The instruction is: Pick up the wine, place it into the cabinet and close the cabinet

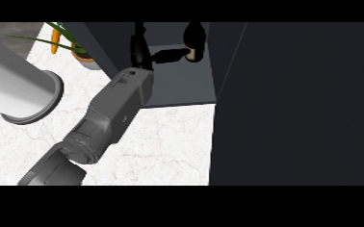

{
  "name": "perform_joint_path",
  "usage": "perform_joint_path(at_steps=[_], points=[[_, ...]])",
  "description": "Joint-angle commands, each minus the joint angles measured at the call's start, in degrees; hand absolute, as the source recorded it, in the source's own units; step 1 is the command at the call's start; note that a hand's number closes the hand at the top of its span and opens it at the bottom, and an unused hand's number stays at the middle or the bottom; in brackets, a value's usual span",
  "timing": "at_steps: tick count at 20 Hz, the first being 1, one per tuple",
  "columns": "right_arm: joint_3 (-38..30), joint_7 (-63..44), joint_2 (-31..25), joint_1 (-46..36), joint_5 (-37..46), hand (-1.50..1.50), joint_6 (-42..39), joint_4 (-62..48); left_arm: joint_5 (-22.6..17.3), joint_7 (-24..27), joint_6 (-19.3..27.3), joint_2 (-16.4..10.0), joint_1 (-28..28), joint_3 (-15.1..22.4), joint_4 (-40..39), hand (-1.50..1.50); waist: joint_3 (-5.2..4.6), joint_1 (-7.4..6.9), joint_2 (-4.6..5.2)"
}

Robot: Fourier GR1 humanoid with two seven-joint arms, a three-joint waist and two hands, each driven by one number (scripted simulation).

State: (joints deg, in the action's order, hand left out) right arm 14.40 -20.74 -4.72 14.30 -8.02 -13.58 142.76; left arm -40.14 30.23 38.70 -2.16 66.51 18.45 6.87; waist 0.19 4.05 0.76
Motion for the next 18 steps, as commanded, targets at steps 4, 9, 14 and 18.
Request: perform_joint_path(at_steps=[4,9,14,18], points=[[0.59,-4.38,-0.38,3.74,-4.61,-1.5,0.85,10.14,1.85,4.75,-6.67,-2.51,-1.92,0.15,1.09,-1.5,-0.27,-1.35,-0.14],[1.17,-3.72,-0.41,5.24,-4.46,-1.5,0.72,10.45,1.41,5.53,-7.18,0.58,0.27,-1.62,3.09,-1.5,-0.23,-1.47,-0.33],[1.76,-6.28,-0.6,5.73,-4.5,-1.5,2.16,14.03,-0.01,8.94,-11.74,-0.99,-2.97,-3.8,7.94,-1.5,-0.25,-2.67,-0.89],[-0.99,-6.0,-1.21,6.41,-5.37,-1.5,2.37,13.33,0.91,7.31,-12.8,0.01,-6.46,-2.71,13.78,-1.5,-0.19,-4.02,-1.4]])
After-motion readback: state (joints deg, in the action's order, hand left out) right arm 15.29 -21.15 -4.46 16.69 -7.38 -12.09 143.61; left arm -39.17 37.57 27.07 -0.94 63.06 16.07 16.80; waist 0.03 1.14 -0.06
